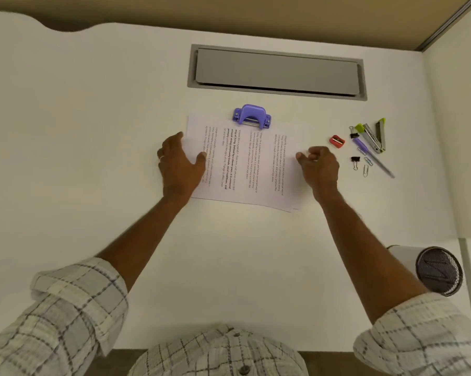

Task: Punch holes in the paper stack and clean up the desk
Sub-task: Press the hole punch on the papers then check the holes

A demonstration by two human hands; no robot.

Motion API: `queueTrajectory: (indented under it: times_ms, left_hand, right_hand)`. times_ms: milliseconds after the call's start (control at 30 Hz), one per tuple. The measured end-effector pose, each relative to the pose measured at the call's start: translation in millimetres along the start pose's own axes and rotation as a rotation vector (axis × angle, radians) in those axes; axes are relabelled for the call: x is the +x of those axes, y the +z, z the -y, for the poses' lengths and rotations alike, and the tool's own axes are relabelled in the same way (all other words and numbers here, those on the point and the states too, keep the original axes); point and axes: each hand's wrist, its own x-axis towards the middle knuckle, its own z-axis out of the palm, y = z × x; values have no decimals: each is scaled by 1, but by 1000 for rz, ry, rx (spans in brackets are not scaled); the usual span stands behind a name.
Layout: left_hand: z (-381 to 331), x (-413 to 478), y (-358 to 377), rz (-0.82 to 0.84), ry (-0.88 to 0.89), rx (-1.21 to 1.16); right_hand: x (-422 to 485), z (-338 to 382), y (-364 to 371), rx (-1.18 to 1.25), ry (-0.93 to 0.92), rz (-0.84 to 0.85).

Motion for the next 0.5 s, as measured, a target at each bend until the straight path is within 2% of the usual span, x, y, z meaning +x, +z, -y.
queueTrajectory:
  times_ms: [167,300,500]
  left_hand:
    - [-4,11,-11,81,-160,-94]
    - [-5,19,-18,99,-201,-147]
    - [1,25,-28,97,-290,-214]
  right_hand:
    - [-12,8,7,57,104,73]
    - [-10,13,4,186,206,104]
    - [3,12,0,229,283,117]
